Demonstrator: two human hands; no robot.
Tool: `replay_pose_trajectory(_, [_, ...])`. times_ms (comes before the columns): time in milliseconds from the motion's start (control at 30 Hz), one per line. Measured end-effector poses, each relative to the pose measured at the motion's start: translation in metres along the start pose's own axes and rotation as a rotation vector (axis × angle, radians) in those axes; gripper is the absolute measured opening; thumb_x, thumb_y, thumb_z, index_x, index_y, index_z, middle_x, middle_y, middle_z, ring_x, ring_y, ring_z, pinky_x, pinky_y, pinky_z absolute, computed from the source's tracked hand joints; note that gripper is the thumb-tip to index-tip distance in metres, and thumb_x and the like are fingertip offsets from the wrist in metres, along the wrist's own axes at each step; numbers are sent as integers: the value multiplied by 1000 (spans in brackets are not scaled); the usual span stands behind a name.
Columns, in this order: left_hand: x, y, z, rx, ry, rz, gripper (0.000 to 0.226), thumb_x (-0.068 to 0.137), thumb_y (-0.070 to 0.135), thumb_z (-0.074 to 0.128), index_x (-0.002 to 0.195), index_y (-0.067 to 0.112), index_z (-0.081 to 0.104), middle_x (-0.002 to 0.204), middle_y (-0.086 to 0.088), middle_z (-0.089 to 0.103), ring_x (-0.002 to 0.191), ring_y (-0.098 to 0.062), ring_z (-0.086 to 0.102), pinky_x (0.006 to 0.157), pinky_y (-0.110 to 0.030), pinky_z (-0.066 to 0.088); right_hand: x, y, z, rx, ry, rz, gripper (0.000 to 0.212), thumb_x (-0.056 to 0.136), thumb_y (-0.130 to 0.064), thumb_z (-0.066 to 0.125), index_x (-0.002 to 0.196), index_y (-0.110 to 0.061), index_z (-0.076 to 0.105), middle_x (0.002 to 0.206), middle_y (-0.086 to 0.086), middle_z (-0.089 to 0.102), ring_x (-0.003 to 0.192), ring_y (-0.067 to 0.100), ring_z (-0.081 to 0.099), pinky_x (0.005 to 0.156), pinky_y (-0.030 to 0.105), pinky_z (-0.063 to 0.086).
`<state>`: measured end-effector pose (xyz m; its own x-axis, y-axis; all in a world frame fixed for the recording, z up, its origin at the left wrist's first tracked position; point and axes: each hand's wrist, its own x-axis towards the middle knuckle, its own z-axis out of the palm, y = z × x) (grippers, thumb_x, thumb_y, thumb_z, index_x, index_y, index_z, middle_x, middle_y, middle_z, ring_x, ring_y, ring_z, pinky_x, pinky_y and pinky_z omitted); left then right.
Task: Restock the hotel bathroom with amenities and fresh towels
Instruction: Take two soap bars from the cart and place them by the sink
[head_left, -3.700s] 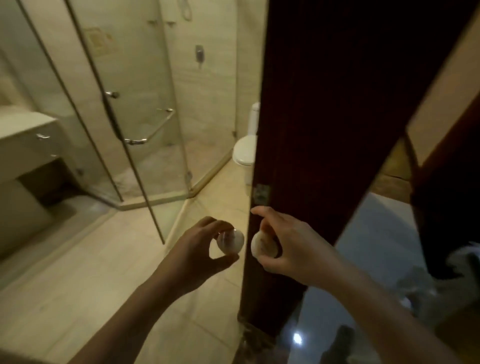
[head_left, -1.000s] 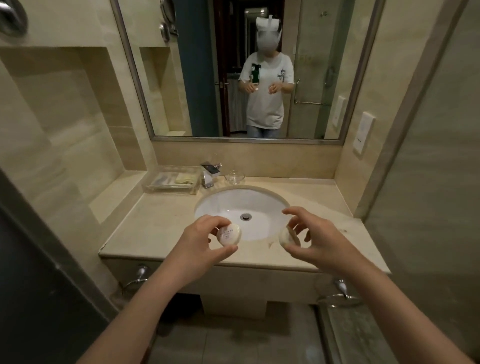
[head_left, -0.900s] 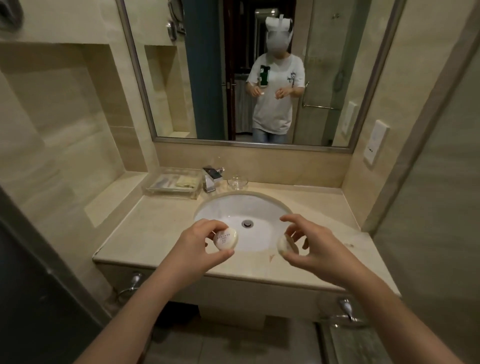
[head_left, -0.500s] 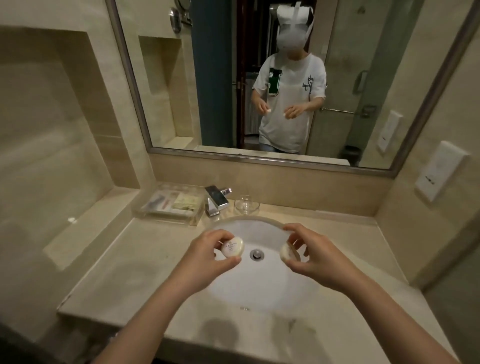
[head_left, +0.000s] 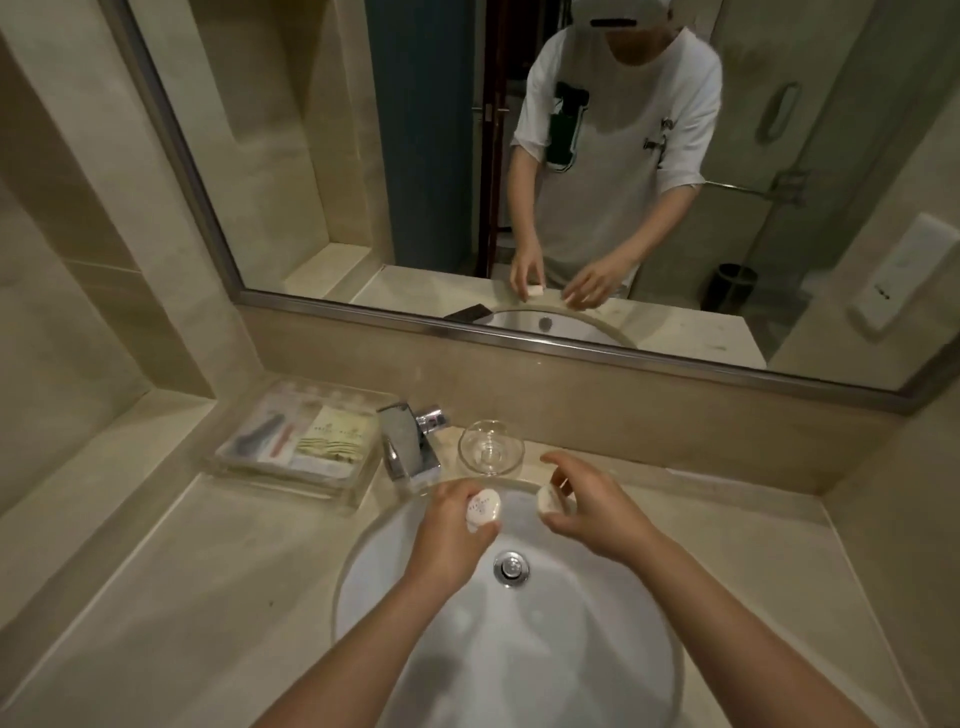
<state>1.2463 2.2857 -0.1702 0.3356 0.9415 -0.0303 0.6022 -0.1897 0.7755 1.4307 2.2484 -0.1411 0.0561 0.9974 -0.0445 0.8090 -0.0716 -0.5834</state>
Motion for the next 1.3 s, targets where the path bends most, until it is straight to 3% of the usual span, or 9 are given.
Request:
replay_pose_trajectory(167, [40,-15,30,22,-17,-58,38,80,19,68,116,17,55,110,3,46,105,-17,53,91,-27,43,72,26,12,-23,-100,-46,67,76,-14,66,137,-15,40,115,6,60,105,22,57,78,20,35])
replay_pose_trajectory(267, [66,-23,42,67,18,-92,39,81,18,66,119,15,55,115,-1,47,109,-17,50,91,-21,37,110,37,19,4,-136,-97,70,73,-8,68,138,-16,41,114,9,59,104,24,57,81,18,37])
replay_pose_trajectory(367, [94,-31,51,140,57,-180,45,81,15,64,124,12,53,124,-7,47,118,-22,45,100,-24,33,142,49,32,8,-191,-130,71,73,-8,70,137,-13,41,115,12,59,103,25,56,87,21,39])
replay_pose_trajectory(500, [122,-42,61,187,116,-269,46,83,18,62,127,15,51,130,-6,45,125,-23,39,102,-28,30,176,62,52,-38,-256,-155,79,71,-11,73,141,-12,35,125,12,56,113,26,53,83,19,35])
replay_pose_trajectory(700, [151,-54,63,400,122,-253,42,84,24,61,124,19,53,131,-4,49,122,-25,41,100,-32,31,201,79,78,-100,-333,-155,88,69,-16,74,143,-18,28,125,14,53,113,31,52,92,30,43])
replay_pose_trajectory(900, [161,-52,72,514,46,-204,48,87,27,59,133,22,44,138,0,42,132,-20,31,105,-33,25,202,83,76,-97,-360,-145,92,67,-18,75,145,-22,25,130,14,49,117,29,49,97,32,42])
replay_pose_trajectory(1033, [156,-50,74,446,68,-179,58,86,23,59,139,21,35,143,1,37,133,-20,31,106,-34,26,189,78,61,-26,-293,-161,84,71,-10,72,144,-16,30,132,13,50,120,26,48,99,26,36])
replay_pose_trajectory(1167, [136,-44,69,348,63,-134,59,86,21,55,141,19,33,142,-2,38,131,-22,33,108,-34,28,172,67,48,10,-238,-185,72,77,-5,67,141,-14,35,122,9,55,102,14,50,83,13,31])
replay_pose_trajectory(1300, [98,-31,50,198,-36,-144,34,88,22,53,122,14,54,124,-8,56,116,-26,50,97,-34,41,150,46,41,23,-255,-202,62,79,-8,66,136,-17,42,109,3,55,90,12,50,75,12,35])
